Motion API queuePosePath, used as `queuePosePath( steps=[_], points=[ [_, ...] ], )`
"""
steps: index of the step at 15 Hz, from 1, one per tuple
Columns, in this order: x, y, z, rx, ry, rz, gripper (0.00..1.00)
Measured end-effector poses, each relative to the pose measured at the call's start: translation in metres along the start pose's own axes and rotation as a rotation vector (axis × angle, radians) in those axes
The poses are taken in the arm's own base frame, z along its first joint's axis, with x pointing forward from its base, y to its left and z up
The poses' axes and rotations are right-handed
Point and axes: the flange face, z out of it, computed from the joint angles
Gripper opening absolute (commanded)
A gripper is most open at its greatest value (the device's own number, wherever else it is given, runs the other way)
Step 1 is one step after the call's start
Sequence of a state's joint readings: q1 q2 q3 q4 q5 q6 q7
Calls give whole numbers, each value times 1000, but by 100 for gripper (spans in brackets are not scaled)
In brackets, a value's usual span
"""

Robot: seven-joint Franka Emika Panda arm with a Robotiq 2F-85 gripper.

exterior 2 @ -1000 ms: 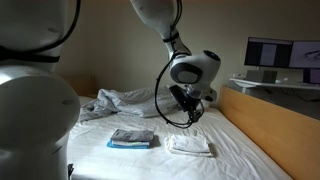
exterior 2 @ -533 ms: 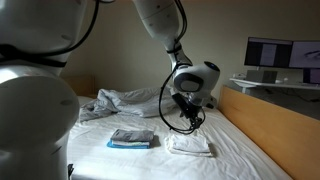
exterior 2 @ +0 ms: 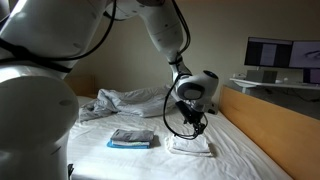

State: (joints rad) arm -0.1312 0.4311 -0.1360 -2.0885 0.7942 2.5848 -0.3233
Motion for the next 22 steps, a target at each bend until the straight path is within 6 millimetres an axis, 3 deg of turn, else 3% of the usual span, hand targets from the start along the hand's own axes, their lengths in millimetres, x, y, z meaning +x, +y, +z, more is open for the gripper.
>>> queuePosePath(
  steps=[9,16,22],
  points=[
    [4,1,0,-4,2,1,100],
    [-6,-10,29,-3,-48,-22,100],
    [9,-21,49,-3,-23,-42,100]
  ],
)
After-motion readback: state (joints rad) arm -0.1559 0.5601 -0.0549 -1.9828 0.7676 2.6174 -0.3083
